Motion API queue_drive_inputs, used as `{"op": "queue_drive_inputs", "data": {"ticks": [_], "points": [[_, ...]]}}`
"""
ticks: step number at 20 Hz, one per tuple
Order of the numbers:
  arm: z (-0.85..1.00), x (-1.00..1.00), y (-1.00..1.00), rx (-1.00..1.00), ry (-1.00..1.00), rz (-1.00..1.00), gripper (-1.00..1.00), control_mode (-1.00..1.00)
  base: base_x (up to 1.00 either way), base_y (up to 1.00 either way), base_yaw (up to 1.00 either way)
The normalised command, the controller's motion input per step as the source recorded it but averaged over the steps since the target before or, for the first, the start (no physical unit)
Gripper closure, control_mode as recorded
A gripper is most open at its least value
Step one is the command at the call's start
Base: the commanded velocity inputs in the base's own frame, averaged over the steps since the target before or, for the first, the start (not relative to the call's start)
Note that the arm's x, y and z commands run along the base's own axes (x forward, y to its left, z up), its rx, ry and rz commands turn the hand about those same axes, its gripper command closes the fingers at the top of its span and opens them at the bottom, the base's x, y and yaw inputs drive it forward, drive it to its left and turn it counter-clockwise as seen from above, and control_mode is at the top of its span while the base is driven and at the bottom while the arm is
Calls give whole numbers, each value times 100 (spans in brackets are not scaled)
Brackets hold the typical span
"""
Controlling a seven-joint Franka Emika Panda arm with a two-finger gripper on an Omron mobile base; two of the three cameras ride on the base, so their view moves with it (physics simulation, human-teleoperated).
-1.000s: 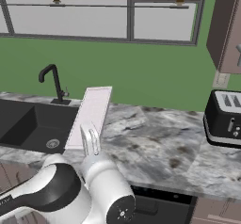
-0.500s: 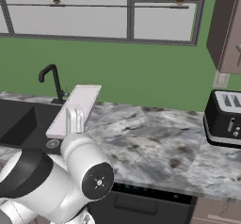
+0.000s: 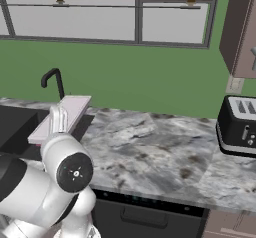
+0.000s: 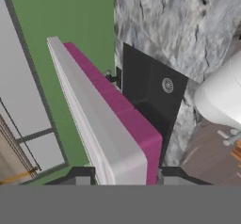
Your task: The ice cube tray has been filled with water. Take the tray and place it in the freezer to make ice. Close the freezer door after placing the tray.
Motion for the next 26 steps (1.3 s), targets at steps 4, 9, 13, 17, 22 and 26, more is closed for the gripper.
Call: {"op": "queue_drive_inputs", "data": {"ticks": [4,9,13,17,22,26], "points": [[16,-15,-4,0,0,0,100,-100,0,0,0],[14,-10,-15,1,-1,0,100,-100,0,0,0],[0,-6,0,0,0,0,100,-100,0,0,0],[0,0,0,0,0,0,100,-100,0,0,0],[0,-3,0,0,0,0,100,-100,0,0,0],[0,0,0,0,0,0,100,100,-45,0,0]]}}
